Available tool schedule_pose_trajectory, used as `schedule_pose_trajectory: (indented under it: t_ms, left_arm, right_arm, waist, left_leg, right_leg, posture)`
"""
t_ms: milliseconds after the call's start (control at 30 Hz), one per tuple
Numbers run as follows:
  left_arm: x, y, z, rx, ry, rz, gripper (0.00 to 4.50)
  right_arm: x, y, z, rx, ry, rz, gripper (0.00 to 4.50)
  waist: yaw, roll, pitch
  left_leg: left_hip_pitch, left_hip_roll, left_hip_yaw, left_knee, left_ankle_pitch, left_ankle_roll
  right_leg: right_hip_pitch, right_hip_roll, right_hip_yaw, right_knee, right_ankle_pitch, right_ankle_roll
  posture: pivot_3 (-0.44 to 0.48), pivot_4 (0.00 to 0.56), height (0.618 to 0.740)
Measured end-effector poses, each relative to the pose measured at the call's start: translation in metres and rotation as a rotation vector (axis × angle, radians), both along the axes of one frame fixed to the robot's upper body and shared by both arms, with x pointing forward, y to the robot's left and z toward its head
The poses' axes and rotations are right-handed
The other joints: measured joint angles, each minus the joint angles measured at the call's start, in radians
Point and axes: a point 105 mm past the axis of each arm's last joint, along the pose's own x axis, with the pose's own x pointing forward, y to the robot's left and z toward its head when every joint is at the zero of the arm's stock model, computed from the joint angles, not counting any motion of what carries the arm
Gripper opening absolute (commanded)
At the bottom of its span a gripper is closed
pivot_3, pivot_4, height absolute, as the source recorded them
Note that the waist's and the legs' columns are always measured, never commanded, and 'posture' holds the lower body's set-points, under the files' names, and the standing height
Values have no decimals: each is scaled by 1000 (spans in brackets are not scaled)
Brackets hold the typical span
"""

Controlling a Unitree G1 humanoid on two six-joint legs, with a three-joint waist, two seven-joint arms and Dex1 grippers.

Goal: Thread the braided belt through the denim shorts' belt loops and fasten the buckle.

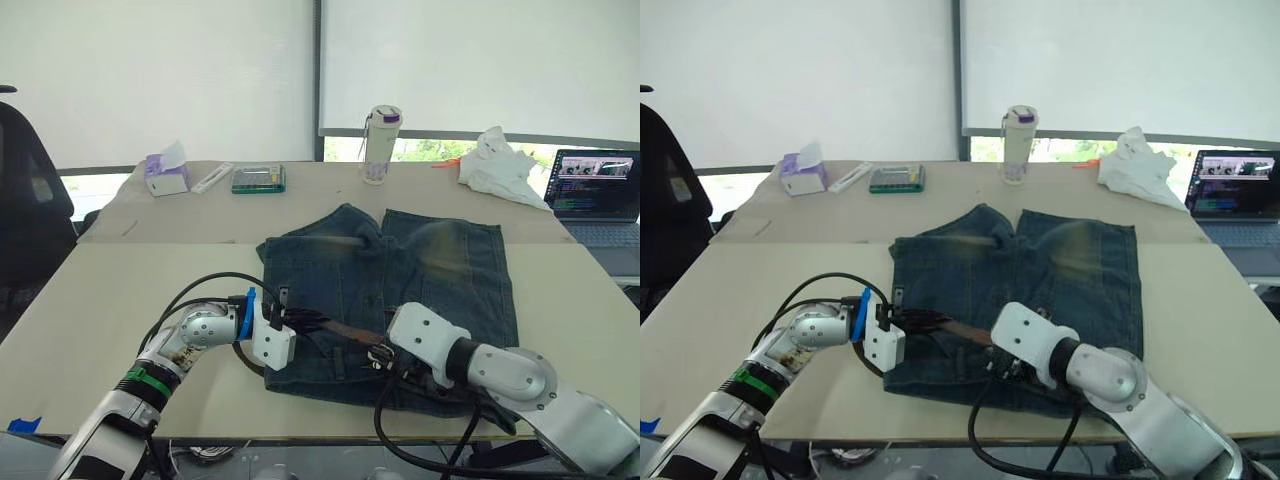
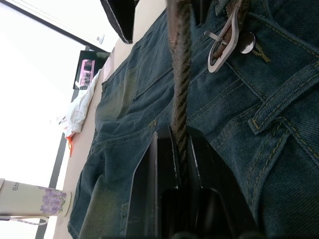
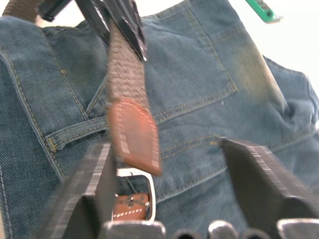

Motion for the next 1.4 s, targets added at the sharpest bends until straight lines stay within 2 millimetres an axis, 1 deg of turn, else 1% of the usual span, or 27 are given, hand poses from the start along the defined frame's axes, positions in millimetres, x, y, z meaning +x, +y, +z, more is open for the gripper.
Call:
schedule_pose_trajectory:
  t_ms: [100, 200, 233, 400, 567, 667, 733, 767, 833, 900, 1000, 1100, 1167, 1233, 1300, 1367, 1400]
  left_arm:
    - [1, -2, 0, -3, 11, 5, 0]
    - [1, -3, 0, -3, 16, 7, 0]
    - [1, -3, 1, -4, 18, 8, 0]
    - [2, -4, 3, -15, 55, 18, 0]
    - [2, -4, 2, -17, 134, 30, 0]
    - [0, -3, 1, -21, 230, 42, 0]
    - [-4, -2, 0, -23, 313, 37, 777]
    - [-7, -3, 2, -38, 355, 26, 1019]
    - [-8, -6, 10, -92, 498, 33, 1734]
    - [-6, -3, 18, -147, 752, 83, 2381]
    - [-7, 9, 27, -157, 1145, 156, 2381]
    - [-19, 18, 43, -138, 1558, 166, 2381]
    - [-26, 20, 55, -136, 1784, 151, 2381]
    - [-29, 21, 60, -146, 1928, 152, 2381]
    - [-29, 19, 53, -136, 2044, 199, 2381]
    - [-24, 17, 36, -150, 2182, 289, 2381]
    - [-22, 16, 29, -154, 2218, 329, 2381]
  right_arm:
    - [-2, 1, -6, -75, -6, 45, 1207]
    - [-1, 0, -11, -112, -13, 65, 190]
    - [-1, 0, -12, -125, -20, 72, 11]
    - [1, -1, -9, -182, -82, 114, 11]
    - [3, -2, -9, -211, -129, 131, 11]
    - [4, -2, -9, -216, -146, 135, 11]
    - [5, -2, -9, -214, -156, 137, 0]
    - [5, -3, -10, -217, -158, 135, 0]
    - [8, -5, -12, -232, -165, 129, 0]
    - [10, -7, -12, -242, -181, 126, 0]
    - [11, -10, -10, -255, -205, 128, 0]
    - [12, -9, -10, -256, -228, 138, 0]
    - [12, -8, -8, -264, -257, 153, 0]
    - [11, -5, -5, -280, -300, 178, 0]
    - [9, -4, -4, -298, -337, 194, 0]
    - [9, -3, -4, -309, -365, 202, 0]
    - [8, -3, -3, -309, -375, 207, 0]
  waist:
    - [2, 0, 0]
    - [1, 0, 0]
    - [1, 0, 0]
    - [1, 0, 0]
    - [0, 0, 0]
    - [-1, 0, 0]
    - [-4, 0, 0]
    - [-4, 0, 0]
    - [-4, 0, 0]
    - [-8, 0, 0]
    - [-18, 0, 1]
    - [-23, 0, 1]
    - [-22, 0, 1]
    - [-22, 0, 1]
    - [-19, 0, 1]
    - [-16, 0, 1]
    - [-17, 0, 1]
  left_leg:
    - [0, 0, 0, 0, 0, 0]
    - [0, 0, 0, 0, 0, 0]
    - [0, 0, 0, 0, 0, 0]
    - [0, 0, 0, 0, 0, 0]
    - [1, 0, 0, 0, 0, 0]
    - [1, 0, 0, 0, 0, 0]
    - [1, 0, 0, 0, 0, 0]
    - [1, 0, 0, 0, 0, 0]
    - [1, 0, 0, 1, 0, 0]
    - [1, 0, 0, 1, 0, 0]
    - [2, 1, -1, 1, 0, 1]
    - [2, 1, -1, 1, -1, 1]
    - [3, 1, -1, 1, -1, 1]
    - [3, 1, -1, 1, -1, 1]
    - [3, 1, -1, 1, -1, 1]
    - [3, 0, -1, 1, -1, 1]
    - [3, 0, -1, 2, -1, 1]
  right_leg:
    - [0, 0, 0, 0, 0, 0]
    - [0, 0, 0, 0, 0, 0]
    - [0, 0, 0, 0, 0, 0]
    - [0, 0, 0, 0, 0, 0]
    - [0, 0, 0, 1, 0, 0]
    - [0, 1, 0, 1, 0, 0]
    - [0, 1, 0, 1, 0, 0]
    - [0, 1, 0, 1, 0, 0]
    - [0, 0, 0, 2, 0, 0]
    - [0, 1, 0, 3, -1, 1]
    - [0, 3, 0, 4, -2, 4]
    - [0, 4, 0, 4, -3, 4]
    - [0, 5, 0, 4, -3, 4]
    - [0, 5, 0, 4, -3, 4]
    - [0, 5, 0, 4, -3, 4]
    - [0, 4, 1, 5, -3, 4]
    - [0, 4, 1, 5, -3, 4]
  posture:
    - [0, 150, 740]
    - [0, 150, 740]
    - [0, 150, 740]
    - [0, 150, 740]
    - [0, 150, 740]
    - [0, 150, 740]
    - [0, 150, 740]
    - [0, 150, 740]
    - [0, 150, 740]
    - [0, 150, 740]
    - [0, 150, 740]
    - [0, 150, 740]
    - [0, 150, 740]
    - [0, 150, 740]
    - [0, 150, 740]
    - [0, 150, 740]
    - [0, 150, 740]
